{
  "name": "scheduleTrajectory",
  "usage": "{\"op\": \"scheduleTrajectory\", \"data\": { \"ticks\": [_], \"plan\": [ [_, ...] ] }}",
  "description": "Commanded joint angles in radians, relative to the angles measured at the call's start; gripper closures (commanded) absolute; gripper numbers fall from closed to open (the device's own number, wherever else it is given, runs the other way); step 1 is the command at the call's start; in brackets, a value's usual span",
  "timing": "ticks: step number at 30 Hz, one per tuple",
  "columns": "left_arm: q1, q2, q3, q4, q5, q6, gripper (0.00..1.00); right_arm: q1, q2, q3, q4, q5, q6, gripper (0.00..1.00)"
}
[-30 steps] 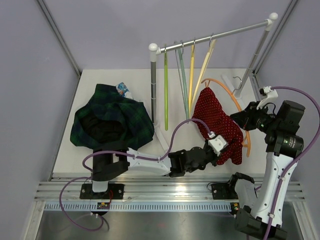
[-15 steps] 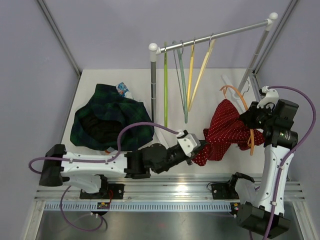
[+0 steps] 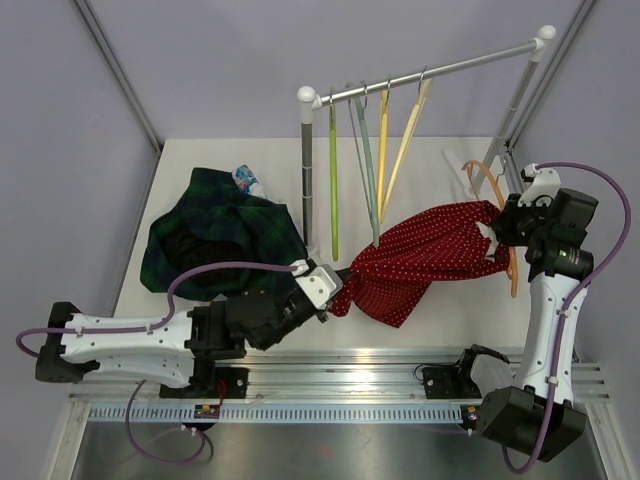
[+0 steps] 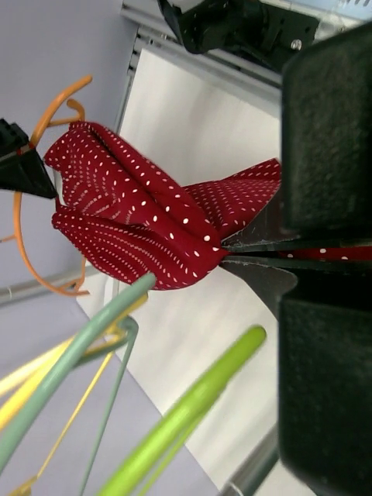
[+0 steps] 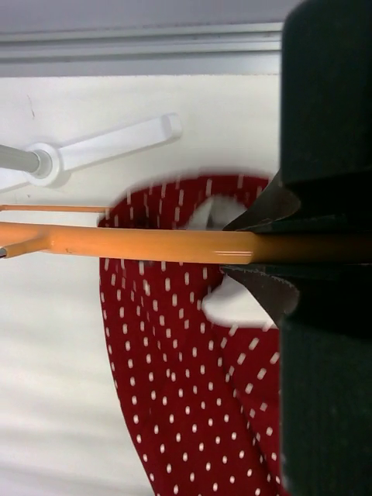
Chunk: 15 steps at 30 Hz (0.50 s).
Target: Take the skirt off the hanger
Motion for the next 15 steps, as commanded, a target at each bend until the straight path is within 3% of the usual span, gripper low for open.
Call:
{"op": "scheduleTrajectory", "data": {
  "ticks": [1, 7, 11, 15],
  "plan": [
    [0.001, -0.032, -0.015, 0.013, -0.066, 0.044, 1.0, -0.008, 0.004, 0.022, 0.118, 0.028, -0.049, 1.0],
    [0.031, -0.006, -0.065, 0.061, -0.056, 0.043, 1.0, -0.01, 0.01, 0.053, 0.086, -0.041, -0.084, 1.0],
    [0.125, 0.031, -0.126, 0.132, 0.093, -0.051, 1.0, -0.01, -0.007, 0.071, 0.051, -0.212, -0.133, 1.0],
    [0.15, 0.119, -0.165, 0.23, 0.141, -0.089, 1.0, -0.01, -0.014, 0.151, 0.028, -0.266, -0.124, 1.0]
  ]
}}
